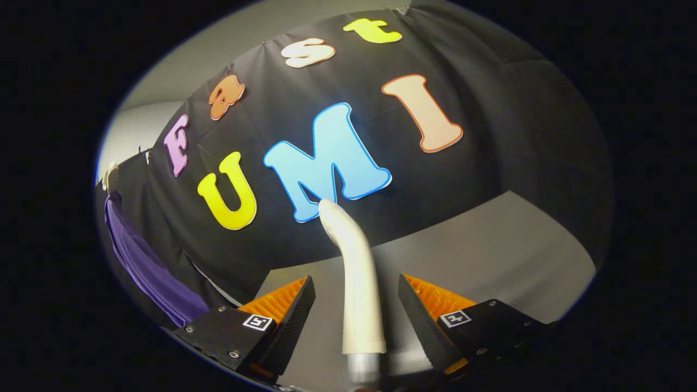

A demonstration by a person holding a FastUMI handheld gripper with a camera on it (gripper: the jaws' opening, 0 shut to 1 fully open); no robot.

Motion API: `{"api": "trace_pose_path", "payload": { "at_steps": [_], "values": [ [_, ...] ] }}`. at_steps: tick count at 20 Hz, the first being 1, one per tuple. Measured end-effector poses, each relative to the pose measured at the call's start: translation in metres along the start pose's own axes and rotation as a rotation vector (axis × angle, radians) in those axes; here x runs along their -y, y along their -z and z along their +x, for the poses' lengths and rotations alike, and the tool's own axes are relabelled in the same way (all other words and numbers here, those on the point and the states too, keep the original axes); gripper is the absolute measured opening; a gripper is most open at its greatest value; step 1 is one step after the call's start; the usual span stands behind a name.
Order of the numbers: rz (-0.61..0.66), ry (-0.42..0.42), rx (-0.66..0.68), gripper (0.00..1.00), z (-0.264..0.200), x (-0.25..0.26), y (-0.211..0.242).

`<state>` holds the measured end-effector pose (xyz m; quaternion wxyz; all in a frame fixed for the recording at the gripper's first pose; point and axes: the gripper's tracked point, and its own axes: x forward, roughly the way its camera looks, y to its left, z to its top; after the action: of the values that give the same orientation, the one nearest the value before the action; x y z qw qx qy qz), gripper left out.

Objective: Iron the clothes twice with a garment steamer, once on the left side and once on the right side.

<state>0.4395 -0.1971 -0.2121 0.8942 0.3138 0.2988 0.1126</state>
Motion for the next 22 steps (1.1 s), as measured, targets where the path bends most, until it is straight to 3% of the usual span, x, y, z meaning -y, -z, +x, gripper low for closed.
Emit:
{"api": "trace_pose_path", "payload": {
  "at_steps": [7, 11, 13, 14, 15, 22],
  "values": [
    [0.246, -0.09, -0.173, 0.94, 0.015, 0.012, 0.023],
    [0.37, -0.165, -0.246, 0.89, 0.022, 0.001, 0.029],
    [0.457, -0.184, -0.296, 0.76, 0.026, -0.001, 0.037],
    [0.515, -0.196, -0.314, 0.52, 0.024, 0.001, 0.033],
    [0.554, -0.209, -0.331, 0.47, 0.024, -0.003, 0.037],
    [0.568, -0.249, -0.343, 0.34, 0.009, -0.017, 0.043]
  ]
}}
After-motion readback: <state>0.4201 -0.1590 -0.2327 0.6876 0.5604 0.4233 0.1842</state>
